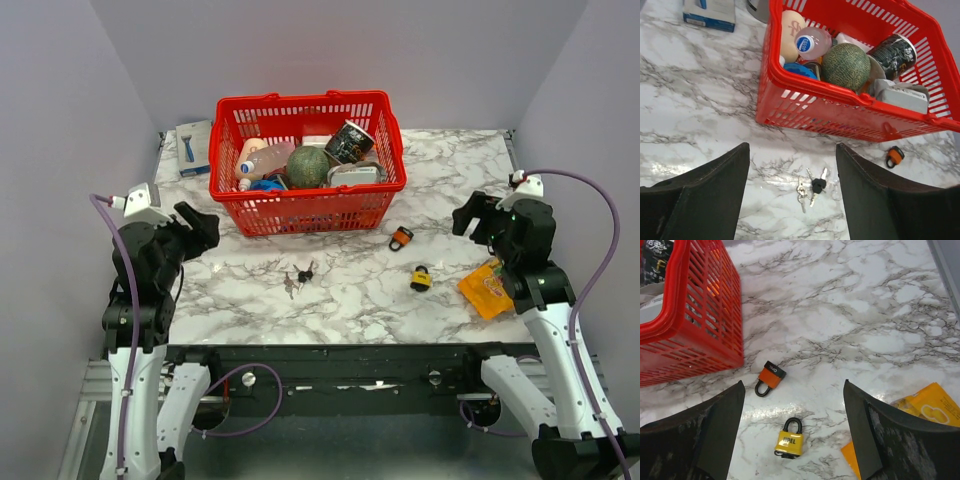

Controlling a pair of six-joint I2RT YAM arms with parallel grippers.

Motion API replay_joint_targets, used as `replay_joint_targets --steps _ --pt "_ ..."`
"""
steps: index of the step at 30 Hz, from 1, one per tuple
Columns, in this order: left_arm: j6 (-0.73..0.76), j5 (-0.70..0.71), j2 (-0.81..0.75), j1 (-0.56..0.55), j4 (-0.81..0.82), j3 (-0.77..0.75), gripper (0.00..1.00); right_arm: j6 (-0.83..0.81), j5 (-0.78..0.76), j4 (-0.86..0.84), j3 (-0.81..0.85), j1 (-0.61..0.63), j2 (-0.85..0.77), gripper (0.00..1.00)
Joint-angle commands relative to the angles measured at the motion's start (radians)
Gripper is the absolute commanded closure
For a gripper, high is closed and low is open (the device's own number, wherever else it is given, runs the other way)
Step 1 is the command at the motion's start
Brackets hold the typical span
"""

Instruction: Unlock with the key

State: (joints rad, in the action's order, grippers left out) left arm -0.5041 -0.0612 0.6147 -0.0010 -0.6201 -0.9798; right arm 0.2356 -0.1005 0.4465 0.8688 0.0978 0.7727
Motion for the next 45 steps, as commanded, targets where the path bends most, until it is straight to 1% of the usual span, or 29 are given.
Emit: replay_joint_targets --steps 1,3,4,5,7,8,9,10,11,12,13,15,16,18,20,24,27,32,34,35,37,38,40,42,45 --pt "-0.092 -0.100 -0.021 -0.043 0.066 0.062 0.28 -0.001 0.036 0.023 -0.001 -0.003 -0.023 0.13" --pt "-0.106 -0.077 -0.007 -0.082 0.088 0.082 0.30 -0.001 0.041 0.026 -0.002 -0.001 -0.023 0.13" --pt "-0.112 -0.051 0.014 -0.162 0.095 0.084 0.30 -0.001 0.045 0.026 -0.002 -0.001 -0.024 0.13" --pt "-0.113 -0.019 0.026 -0.213 0.106 0.089 0.30 0.001 0.050 0.029 -0.004 -0.003 -0.026 0.13" --pt "-0.111 0.108 0.086 -0.336 0.117 0.087 0.31 0.004 0.059 0.029 -0.007 -0.001 -0.032 0.13" --pt "-0.113 0.150 0.111 -0.458 0.131 0.086 0.30 0.005 0.061 0.031 -0.013 -0.003 -0.039 0.13" --pt "-0.114 0.182 0.138 -0.515 0.140 0.086 0.30 0.007 0.058 0.031 -0.016 -0.001 -0.044 0.13" --pt "-0.114 0.251 0.198 -0.569 0.149 0.081 0.30 0.007 0.053 0.031 -0.019 -0.001 -0.049 0.13" --pt "-0.110 0.285 0.230 -0.682 0.164 0.073 0.29 0.008 0.048 0.032 -0.021 -0.003 -0.056 0.13" --pt "-0.103 0.316 0.259 -0.726 0.169 0.066 0.28 0.008 0.041 0.034 -0.021 -0.003 -0.058 0.13" --pt "-0.100 0.374 0.322 -0.770 0.171 0.058 0.27 0.008 0.035 0.037 -0.019 -0.001 -0.062 0.13" --pt "-0.102 0.412 0.374 -0.850 0.175 0.038 0.26 0.011 0.025 0.040 -0.017 -0.001 -0.064 0.13" --pt "-0.102 0.416 0.419 -0.866 0.183 0.036 0.26 0.011 0.024 0.040 -0.020 -0.001 -0.064 0.13" --pt "-0.102 0.390 0.453 -0.892 0.215 0.046 0.25 0.011 0.036 0.038 -0.024 -0.001 -0.055 0.13" --pt "-0.109 0.332 0.497 -0.895 0.249 0.062 0.23 0.011 0.059 0.038 -0.031 -0.003 -0.043 0.13" --pt "-0.125 0.291 0.548 -0.893 0.304 0.148 0.22 0.021 0.134 0.040 -0.040 -0.003 -0.016 0.13" --pt "-0.113 0.276 0.603 -0.893 0.332 0.182 0.21 0.034 0.139 0.040 -0.045 -0.003 -0.010 0.13" --pt "-0.073 0.247 0.740 -0.893 0.353 0.182 0.21 0.039 0.145 0.043 -0.036 -0.001 0.013 0.13" --pt "-0.060 0.268 0.785 -0.893 0.356 0.170 0.22 0.044 0.156 0.046 -0.037 -0.003 0.016 0.14" --pt "-0.057 0.274 0.799 -0.893 0.359 0.165 0.27 0.045 0.159 0.047 -0.036 -0.001 0.016 0.15" --pt "-0.016 0.285 0.847 -0.890 0.362 0.147 0.28 0.048 0.171 0.054 -0.042 -0.001 0.011 0.17" --pt "-0.010 0.328 0.865 -0.887 0.327 0.133 0.28 0.048 0.173 0.061 -0.040 -0.001 0.011 0.18" --pt "-0.004 0.345 0.925 -0.854 0.292 0.095 0.30 0.050 0.177 0.069 -0.043 -0.001 0.004 0.18" --pt "-0.001 0.295 0.954 -0.831 0.284 0.082 0.33 0.050 0.171 0.073 -0.048 -0.001 -0.004 0.19" --pt "0.010 0.253 0.979 -0.829 0.309 0.076 0.34 0.047 0.165 0.075 -0.051 -0.003 -0.006 0.19"
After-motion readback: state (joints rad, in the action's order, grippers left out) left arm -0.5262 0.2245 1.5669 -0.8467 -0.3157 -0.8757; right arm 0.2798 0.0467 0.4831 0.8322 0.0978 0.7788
